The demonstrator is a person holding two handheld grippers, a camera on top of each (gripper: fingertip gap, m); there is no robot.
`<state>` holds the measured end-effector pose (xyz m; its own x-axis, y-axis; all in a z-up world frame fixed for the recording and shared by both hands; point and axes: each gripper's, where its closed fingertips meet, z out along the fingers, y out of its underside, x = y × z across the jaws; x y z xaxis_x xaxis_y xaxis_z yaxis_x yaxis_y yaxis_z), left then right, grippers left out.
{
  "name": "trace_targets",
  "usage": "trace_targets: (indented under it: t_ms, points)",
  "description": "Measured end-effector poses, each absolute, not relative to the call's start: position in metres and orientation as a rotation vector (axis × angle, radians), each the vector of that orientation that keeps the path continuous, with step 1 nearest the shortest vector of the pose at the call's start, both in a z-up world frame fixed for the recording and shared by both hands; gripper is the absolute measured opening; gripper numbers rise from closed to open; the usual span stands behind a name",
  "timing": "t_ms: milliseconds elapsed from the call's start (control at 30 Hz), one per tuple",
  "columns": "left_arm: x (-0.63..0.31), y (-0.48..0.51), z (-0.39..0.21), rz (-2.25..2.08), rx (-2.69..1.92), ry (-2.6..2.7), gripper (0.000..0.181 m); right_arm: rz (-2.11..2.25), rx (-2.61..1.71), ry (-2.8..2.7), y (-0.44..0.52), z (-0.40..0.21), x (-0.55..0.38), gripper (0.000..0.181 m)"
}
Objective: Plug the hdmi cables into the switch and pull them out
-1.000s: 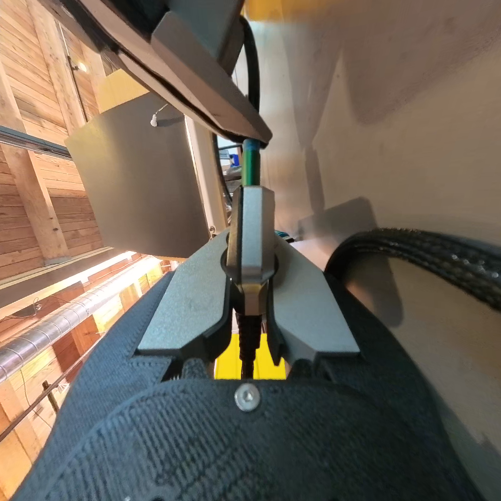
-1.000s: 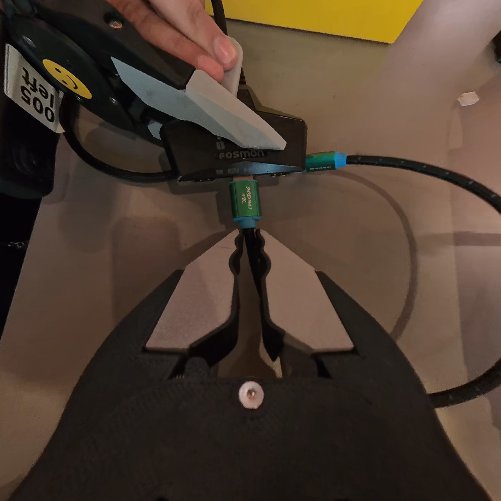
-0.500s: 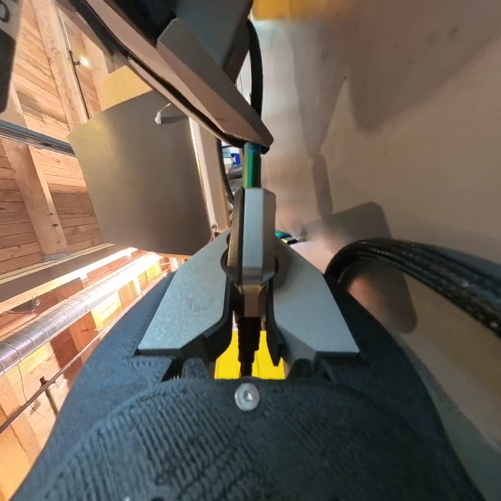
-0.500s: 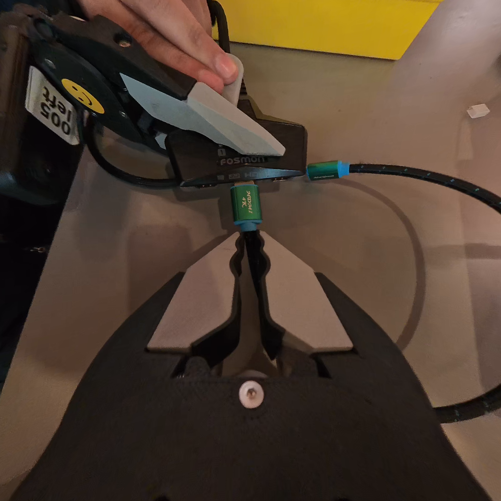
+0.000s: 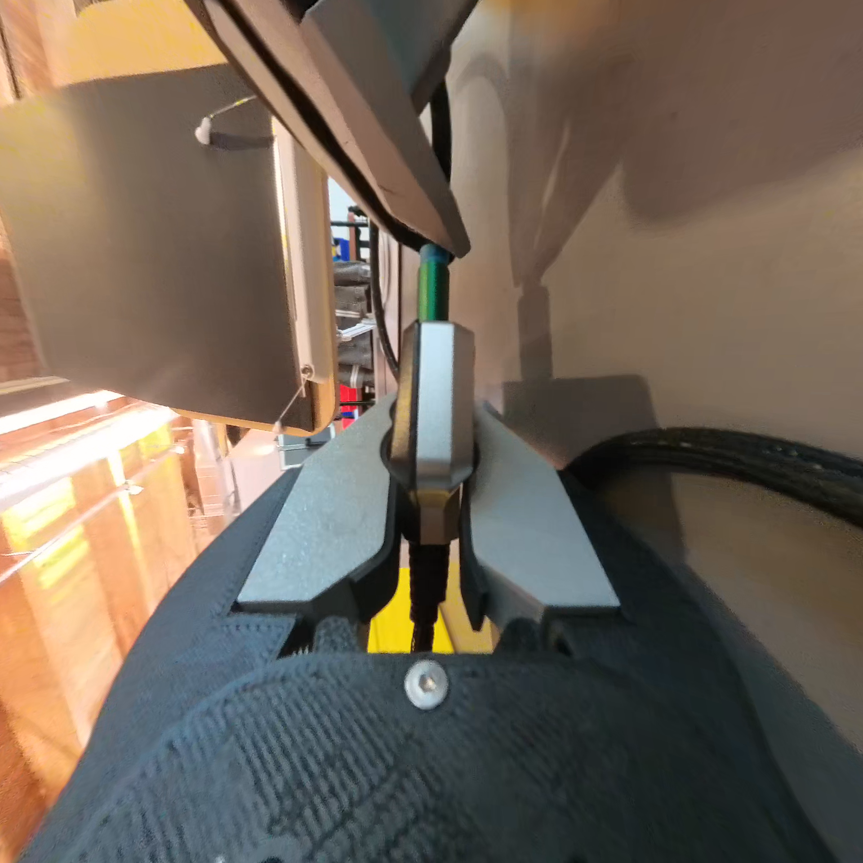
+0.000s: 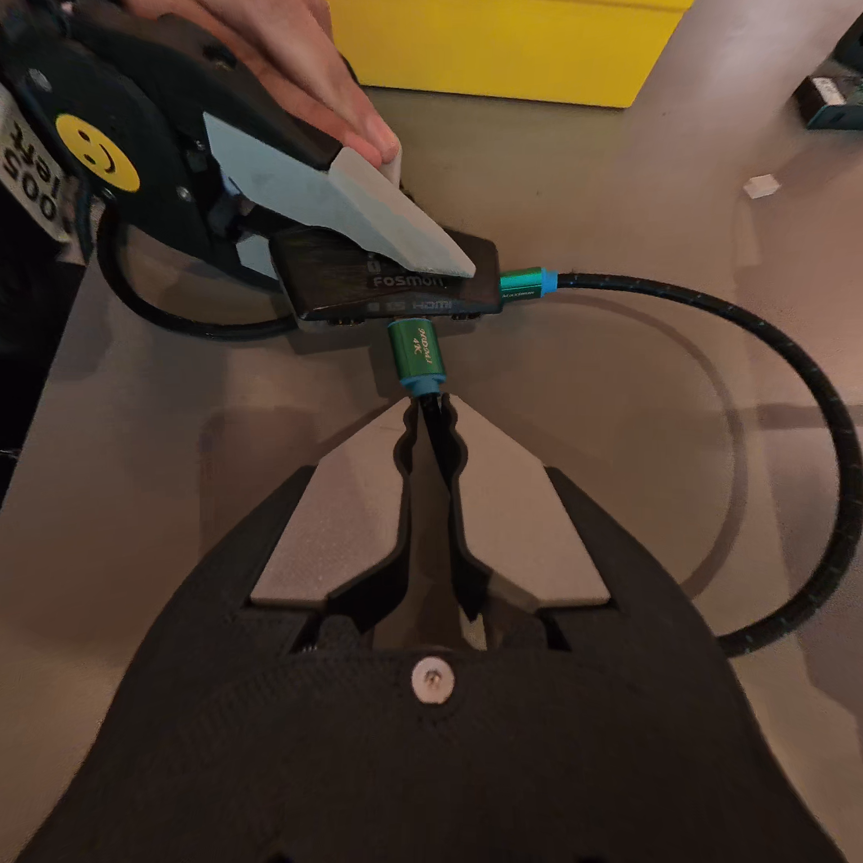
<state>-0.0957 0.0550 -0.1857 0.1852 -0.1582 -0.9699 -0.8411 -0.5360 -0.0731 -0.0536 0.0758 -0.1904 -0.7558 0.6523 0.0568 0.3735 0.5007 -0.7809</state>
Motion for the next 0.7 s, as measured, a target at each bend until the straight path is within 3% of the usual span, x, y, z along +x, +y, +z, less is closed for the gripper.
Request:
trace_targets:
  t_ms: [133, 300, 467, 600, 700]
  points:
    - [-0.098, 0.057, -0.183, 1.276, -1.868, 0.862, 0.019, 1.130, -0.794, -2.291, 0.078, -0.173, -0.054, 0.015]
    - [-0.107, 0.055, -0.164, 0.928, -1.954, 0.571, 0.019, 1.388, -0.713, -1.983, 0.084, -0.096, -0.041, 0.032]
    - [-0.084, 0.055, -0.129, 0.594, -1.948, 0.523, 0.019, 1.553, -0.670, -1.720, 0.109, -0.051, -0.020, 0.059]
    - [-0.062, 0.053, -0.131, 0.451, -2.042, 0.649, 0.019, 1.527, -0.540, -1.732, 0.094, -0.046, -0.004, 0.029]
    - [-0.056, 0.054, -0.137, 0.477, -2.086, 0.696, 0.019, 1.473, -0.511, -1.903, 0.066, -0.068, -0.001, 0.029]
